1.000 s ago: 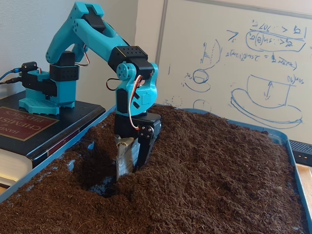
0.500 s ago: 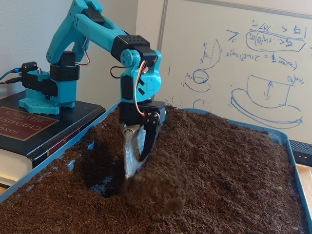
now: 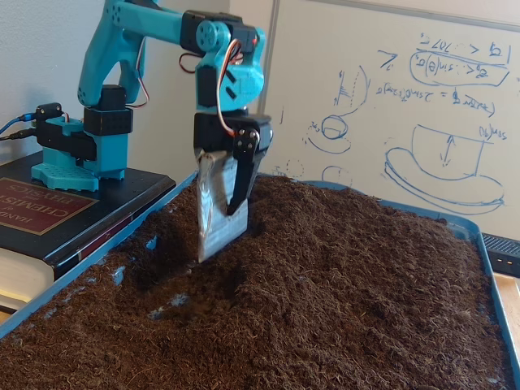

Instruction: Build a berm.

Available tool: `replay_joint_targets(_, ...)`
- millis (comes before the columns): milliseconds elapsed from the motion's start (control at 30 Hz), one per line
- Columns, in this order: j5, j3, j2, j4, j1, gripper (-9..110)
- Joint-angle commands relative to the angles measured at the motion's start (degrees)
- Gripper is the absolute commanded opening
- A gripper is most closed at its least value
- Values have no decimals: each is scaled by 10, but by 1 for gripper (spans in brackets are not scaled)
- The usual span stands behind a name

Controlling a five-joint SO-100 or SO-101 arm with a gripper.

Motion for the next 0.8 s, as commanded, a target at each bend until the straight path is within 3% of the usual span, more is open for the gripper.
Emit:
replay_joint_targets(0, 33, 9, 89, 37, -22, 1)
replay_joint_targets(267, 170, 39, 140, -1, -87, 1)
replay_joint_targets(767, 207, 108, 84, -475, -207, 1)
